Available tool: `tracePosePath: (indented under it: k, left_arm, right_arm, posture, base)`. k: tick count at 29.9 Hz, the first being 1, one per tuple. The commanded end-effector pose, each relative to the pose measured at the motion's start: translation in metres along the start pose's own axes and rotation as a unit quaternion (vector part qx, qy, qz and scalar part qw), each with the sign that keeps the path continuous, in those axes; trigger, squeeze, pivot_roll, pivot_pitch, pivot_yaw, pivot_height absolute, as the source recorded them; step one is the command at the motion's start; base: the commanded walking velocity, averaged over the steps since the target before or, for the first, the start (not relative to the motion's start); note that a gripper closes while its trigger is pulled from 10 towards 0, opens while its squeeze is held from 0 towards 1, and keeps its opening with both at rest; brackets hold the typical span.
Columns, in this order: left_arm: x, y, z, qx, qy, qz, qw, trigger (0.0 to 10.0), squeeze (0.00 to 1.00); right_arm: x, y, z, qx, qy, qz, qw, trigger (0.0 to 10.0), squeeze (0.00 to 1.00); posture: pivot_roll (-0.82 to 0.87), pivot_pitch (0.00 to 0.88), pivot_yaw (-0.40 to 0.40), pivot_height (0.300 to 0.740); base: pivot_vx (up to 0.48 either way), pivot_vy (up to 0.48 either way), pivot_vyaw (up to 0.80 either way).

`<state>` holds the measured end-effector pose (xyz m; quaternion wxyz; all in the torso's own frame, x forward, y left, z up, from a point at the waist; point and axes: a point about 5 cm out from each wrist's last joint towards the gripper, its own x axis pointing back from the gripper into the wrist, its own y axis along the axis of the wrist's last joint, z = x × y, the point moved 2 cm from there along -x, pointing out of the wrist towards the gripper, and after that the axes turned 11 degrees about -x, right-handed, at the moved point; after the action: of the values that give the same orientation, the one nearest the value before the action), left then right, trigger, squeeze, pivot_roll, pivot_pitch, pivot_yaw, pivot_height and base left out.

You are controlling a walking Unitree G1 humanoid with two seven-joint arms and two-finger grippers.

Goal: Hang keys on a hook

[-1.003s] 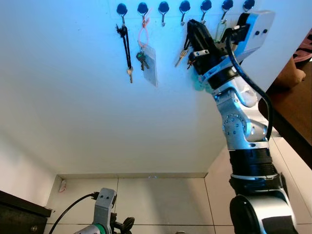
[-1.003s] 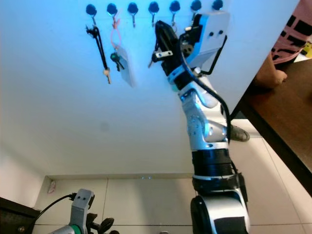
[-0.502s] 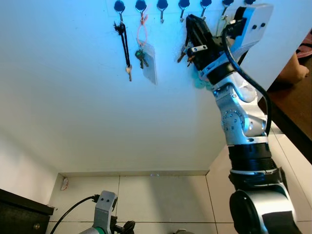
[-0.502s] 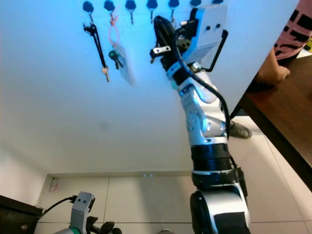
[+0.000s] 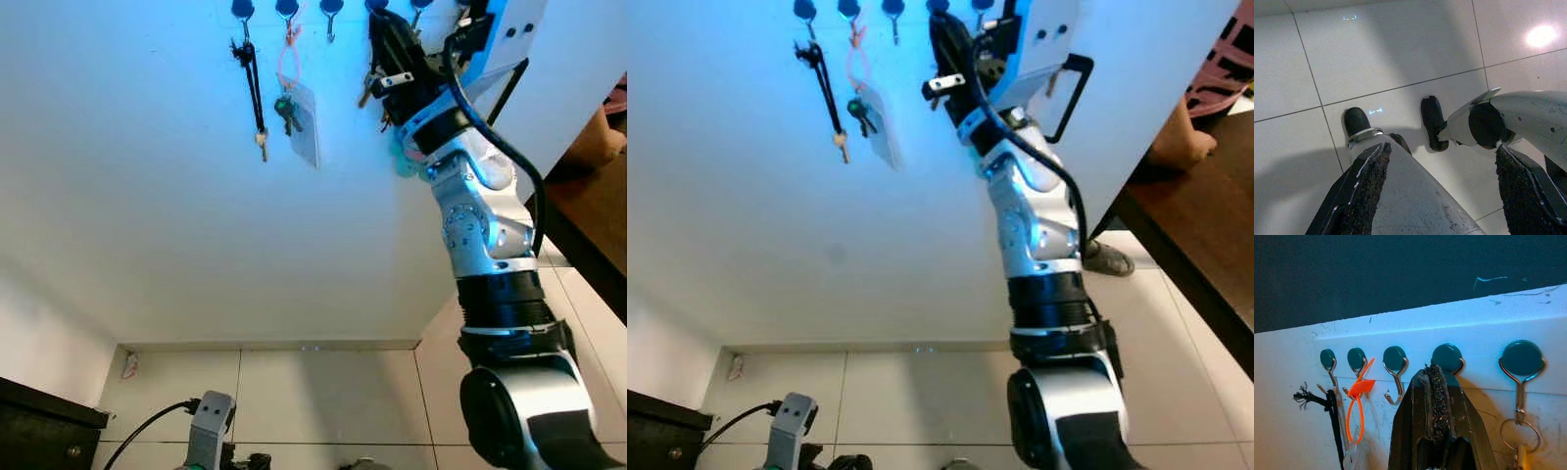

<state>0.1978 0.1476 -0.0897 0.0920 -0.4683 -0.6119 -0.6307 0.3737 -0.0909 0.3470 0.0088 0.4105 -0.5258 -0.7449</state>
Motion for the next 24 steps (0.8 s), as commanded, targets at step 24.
tracePosePath:
  k: [24]
  left_arm:
    - [0.005, -0.017, -0.004, 0.006, -0.007, 0.02, 1.0, 10.0, 0.0]
  right_arm:
    - [-0.011, 0.014, -0.005, 0.04, -0.003, -0.016, 0.999, 10.0, 0.0]
  posture:
    - [-0.04, 0.127, 0.103, 0.74]
  base:
    - [0.0, 0.0, 0.0]
